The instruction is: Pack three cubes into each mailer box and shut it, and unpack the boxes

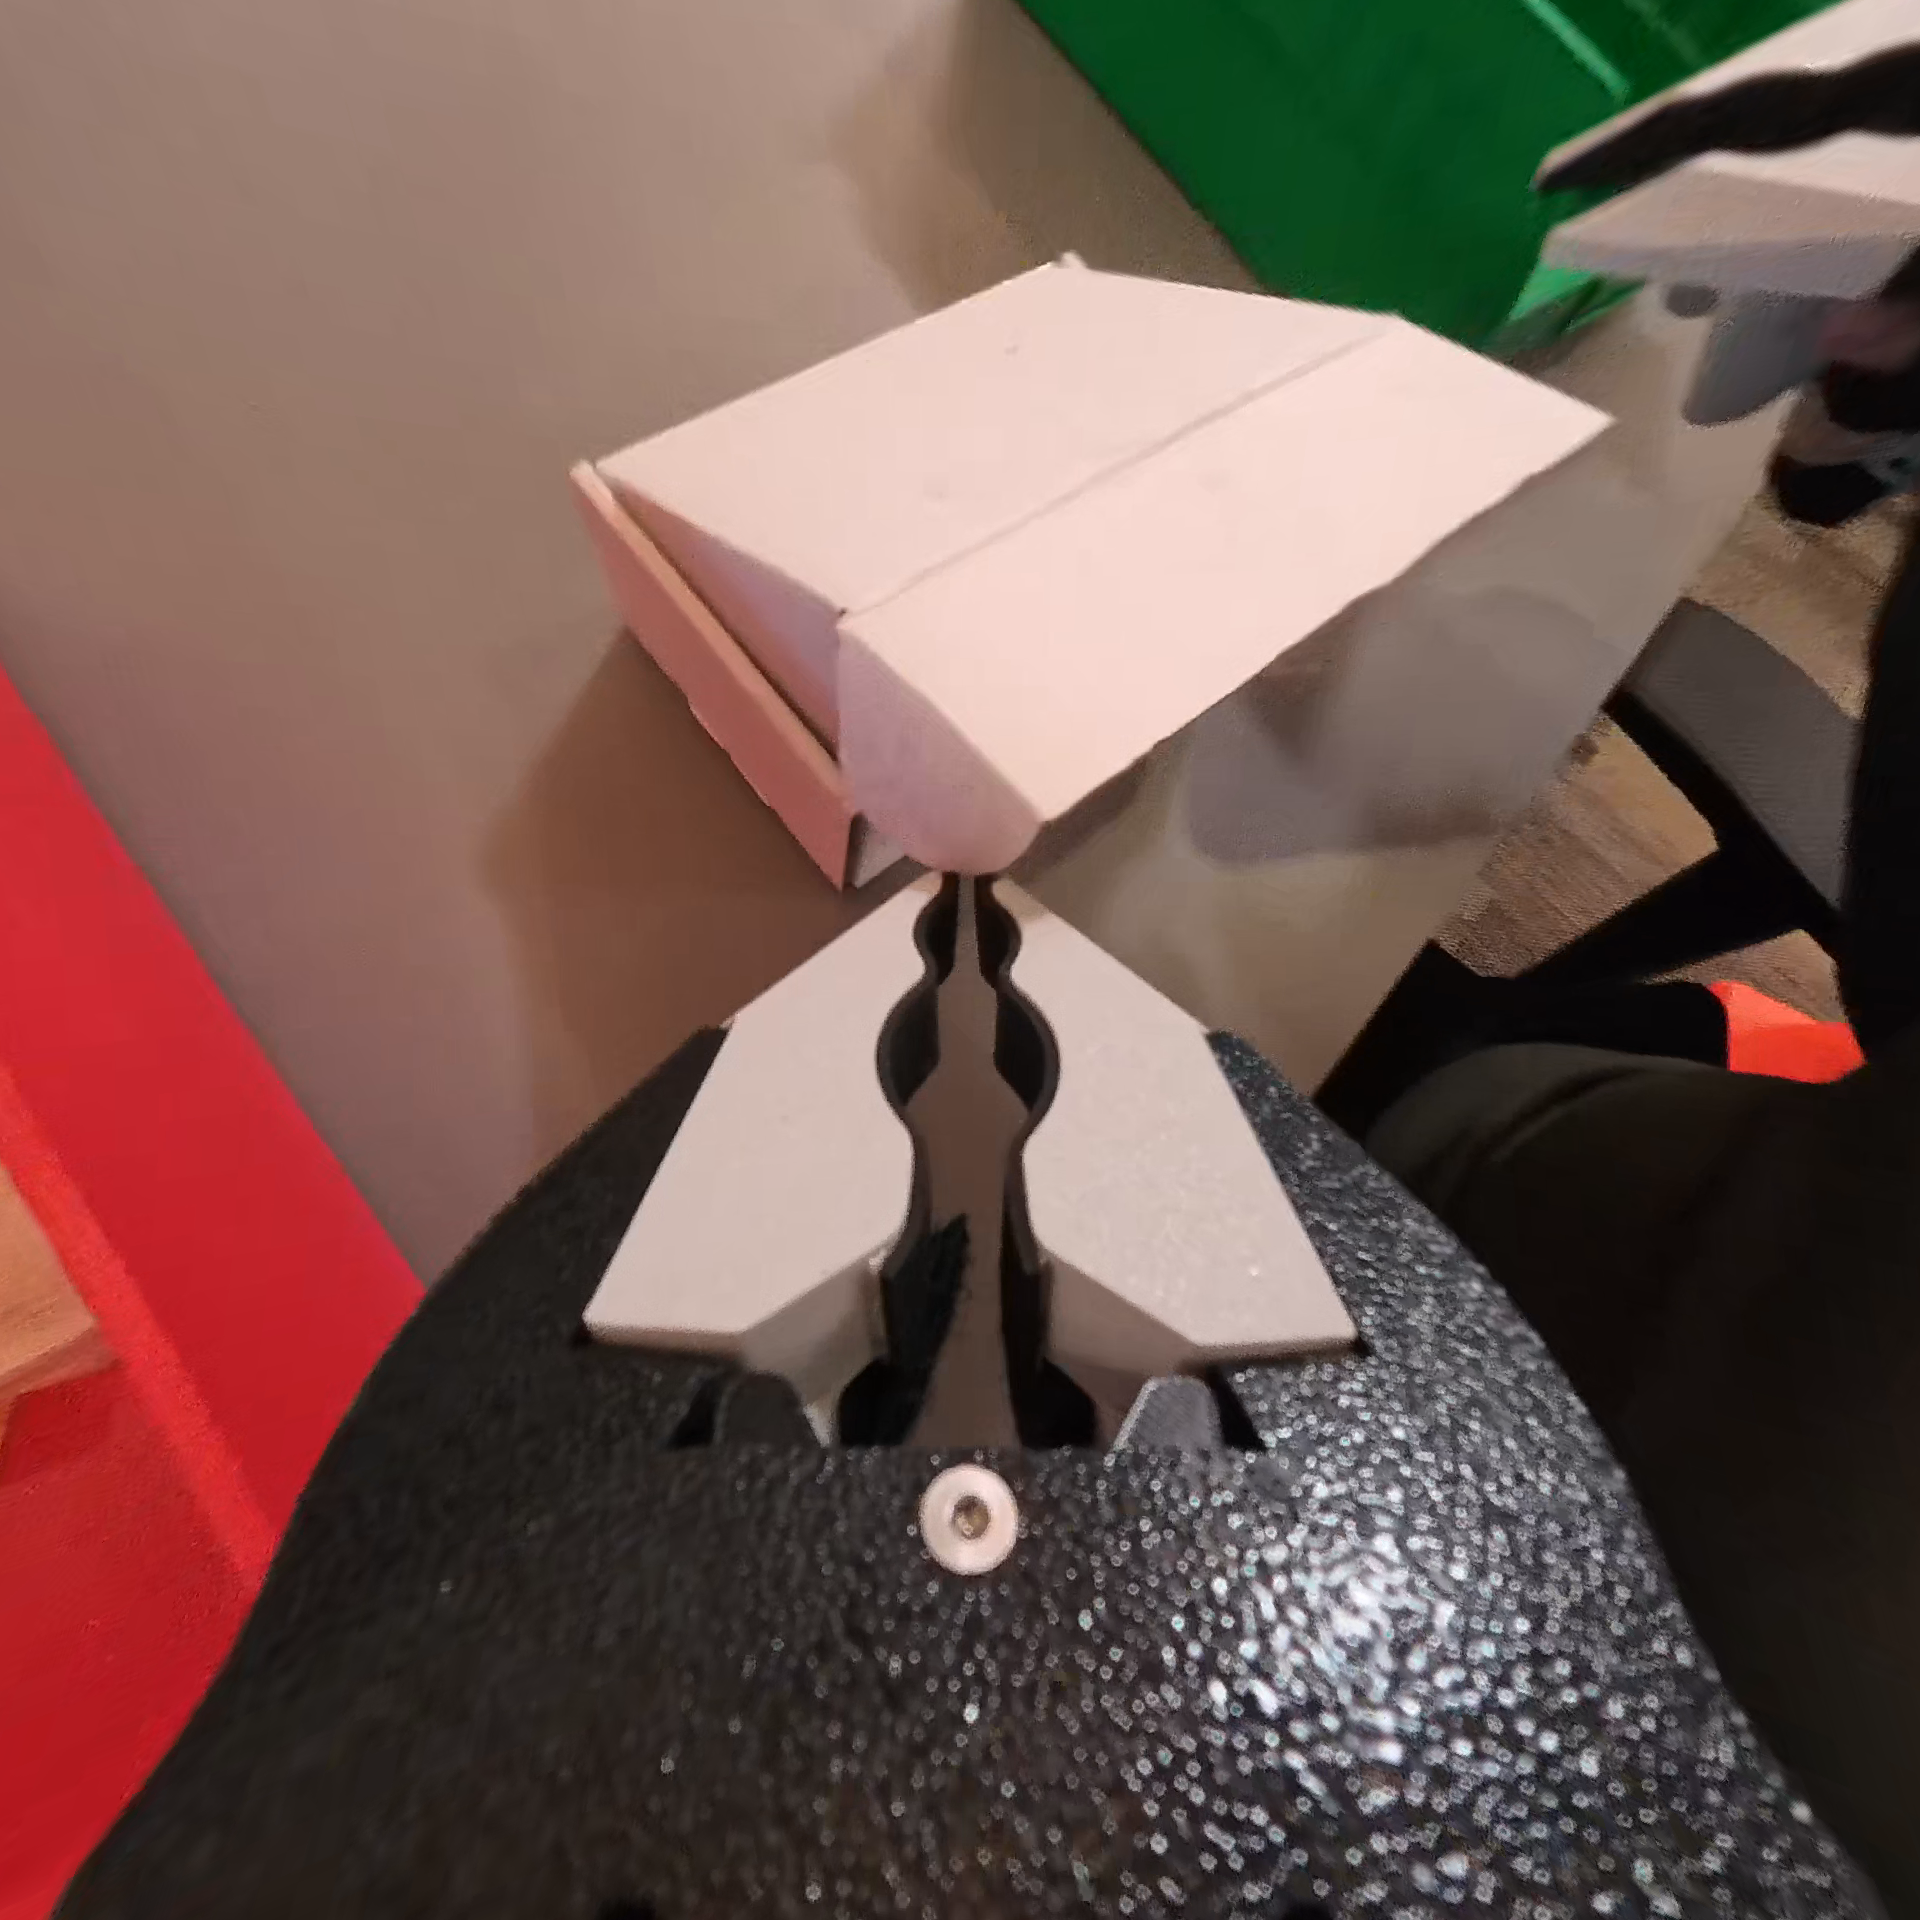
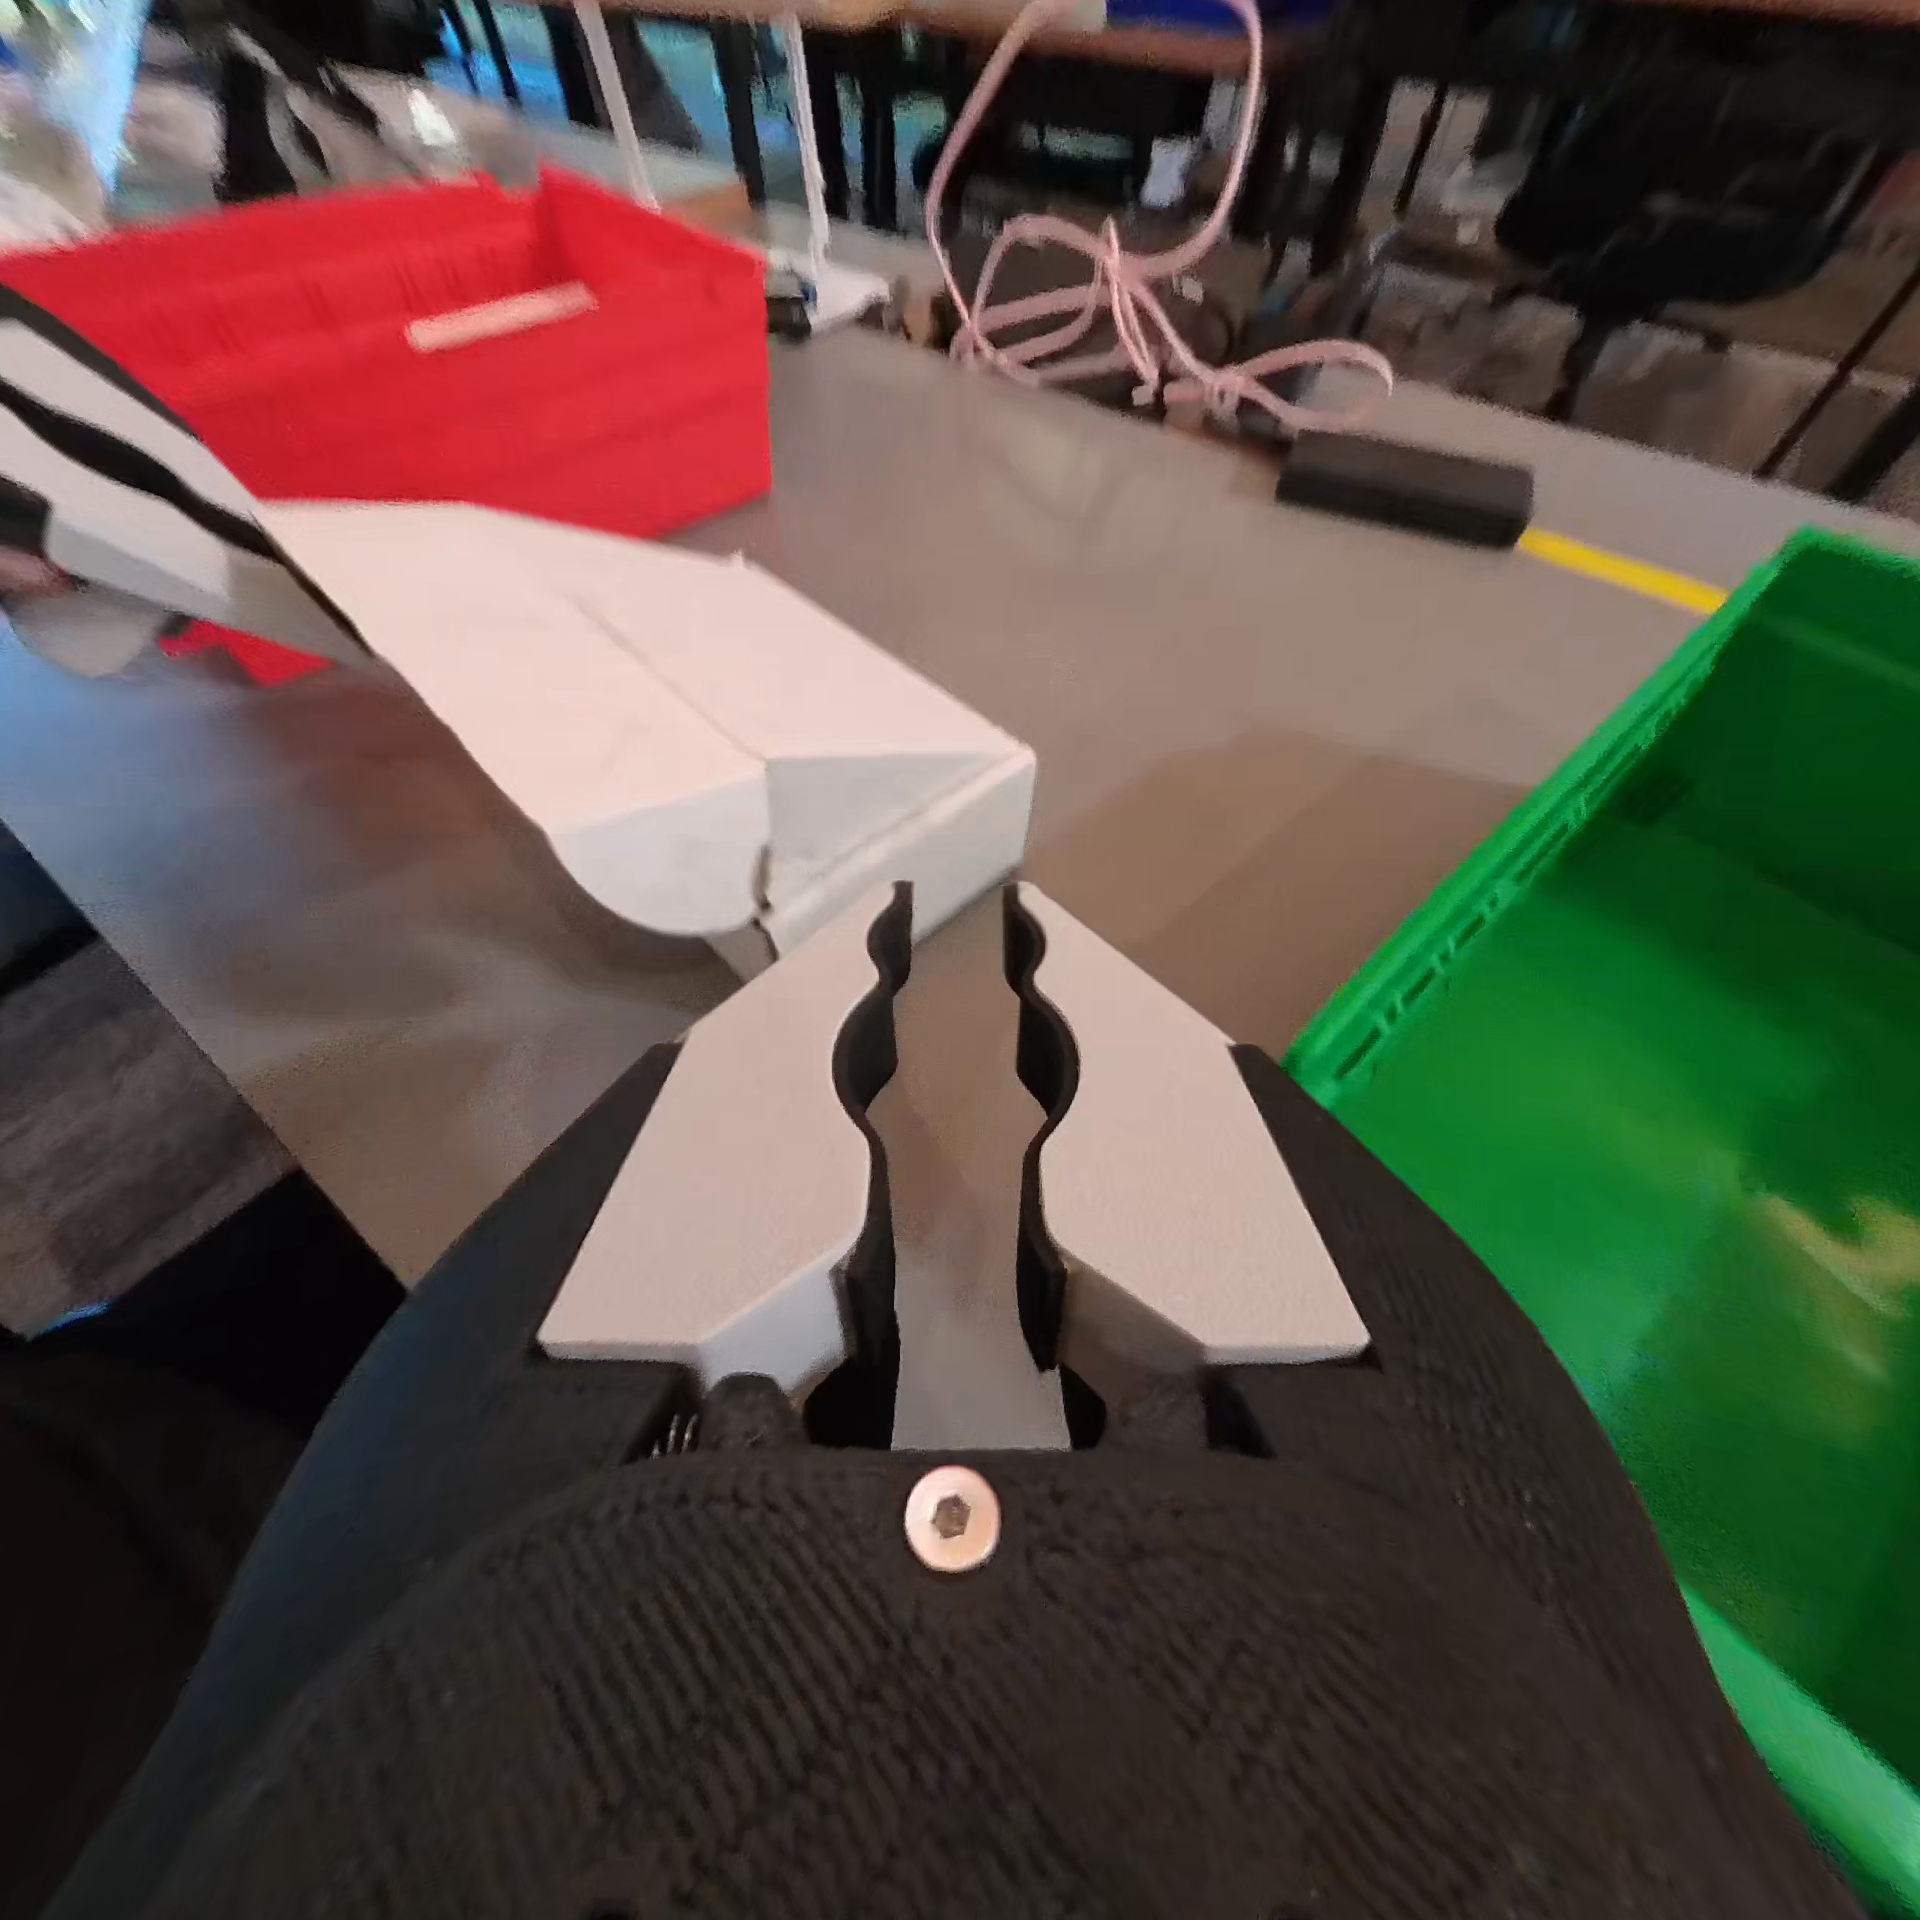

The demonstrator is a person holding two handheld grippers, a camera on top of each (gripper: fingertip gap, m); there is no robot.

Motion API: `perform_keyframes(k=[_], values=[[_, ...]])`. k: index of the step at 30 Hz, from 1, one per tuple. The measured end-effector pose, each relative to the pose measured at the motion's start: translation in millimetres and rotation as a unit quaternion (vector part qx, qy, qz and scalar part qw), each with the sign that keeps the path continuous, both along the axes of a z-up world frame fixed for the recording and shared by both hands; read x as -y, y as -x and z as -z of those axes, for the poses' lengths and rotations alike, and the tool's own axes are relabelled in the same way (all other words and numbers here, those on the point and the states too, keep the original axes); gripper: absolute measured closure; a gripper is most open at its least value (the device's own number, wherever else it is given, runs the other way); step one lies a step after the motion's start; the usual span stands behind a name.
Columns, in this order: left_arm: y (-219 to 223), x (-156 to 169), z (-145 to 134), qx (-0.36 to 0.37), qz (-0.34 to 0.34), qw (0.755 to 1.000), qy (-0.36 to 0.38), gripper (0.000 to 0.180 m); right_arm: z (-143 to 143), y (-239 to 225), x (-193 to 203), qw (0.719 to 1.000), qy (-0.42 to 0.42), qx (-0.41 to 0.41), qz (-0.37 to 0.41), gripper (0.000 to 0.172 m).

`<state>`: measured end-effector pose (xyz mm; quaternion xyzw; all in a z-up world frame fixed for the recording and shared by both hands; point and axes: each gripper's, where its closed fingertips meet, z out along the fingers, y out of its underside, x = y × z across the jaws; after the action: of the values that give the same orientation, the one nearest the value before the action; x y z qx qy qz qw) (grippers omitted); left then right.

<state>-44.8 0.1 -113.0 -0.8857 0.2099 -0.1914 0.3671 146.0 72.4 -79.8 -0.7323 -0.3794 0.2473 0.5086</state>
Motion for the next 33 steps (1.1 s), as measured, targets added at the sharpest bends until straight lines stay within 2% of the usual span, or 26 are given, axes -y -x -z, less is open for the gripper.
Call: perform_keyframes(k=[1, 4, 6, 9, 11, 13, 15, 17, 21, 25, 29, 32, 33], values=[[0, 5, -4, 0.000, 0.009, 1.000, 0.002, 0.179, -8, 6, 0, 1.000, -0.012, -0.018, -0.010, 0.159], [-1, 27, -11, -0.033, 0.053, 0.998, 0.004, 0.180, -23, 27, 2, 0.997, -0.065, -0.031, -0.032, 0.163], [-1, 27, -27, -0.049, 0.058, 0.996, -0.038, 0.180, -26, 40, 2, 0.994, -0.103, -0.015, -0.034, 0.167], [-5, -10, -73, -0.046, 0.018, 0.981, -0.190, 0.180, -30, 60, 1, 0.990, -0.132, -0.008, -0.047, 0.172], [-11, -34, -91, -0.039, -0.010, 0.965, -0.258, 0.180, -27, 72, -1, 0.991, -0.120, -0.004, -0.062, 0.172], [-20, -51, -80, -0.074, 0.001, 0.961, -0.268, 0.180, -18, 80, -4, 0.993, -0.098, 0.010, -0.068, 0.172], [-22, -60, -49, -0.124, 0.012, 0.968, -0.216, 0.180, -4, 82, -6, 0.994, -0.074, 0.035, -0.070, 0.172], [-25, -62, -22, -0.145, 0.028, 0.974, -0.171, 0.180, 11, 83, -3, 0.994, -0.049, 0.052, -0.082, 0.172], [-27, -60, 8, -0.132, 0.037, 0.982, -0.126, 0.180, 39, 78, 0, 0.993, -0.013, 0.077, -0.090, 0.172], [-28, -59, 15, -0.088, 0.037, 0.989, -0.111, 0.178, 46, 78, 1, 0.994, -0.005, 0.057, -0.093, 0.172], [-27, -57, 15, -0.067, 0.051, 0.991, -0.107, 0.161, 47, 76, 2, 0.994, -0.005, 0.050, -0.098, 0.172], [-23, -65, -3, -0.109, 0.073, 0.973, -0.191, 0.149, 42, 66, -3, 0.992, -0.061, 0.077, -0.079, 0.163], [-29, -65, -11, -0.122, 0.100, 0.962, -0.221, 0.101, 37, 63, -3, 0.989, -0.096, 0.079, -0.075, 0.160]])
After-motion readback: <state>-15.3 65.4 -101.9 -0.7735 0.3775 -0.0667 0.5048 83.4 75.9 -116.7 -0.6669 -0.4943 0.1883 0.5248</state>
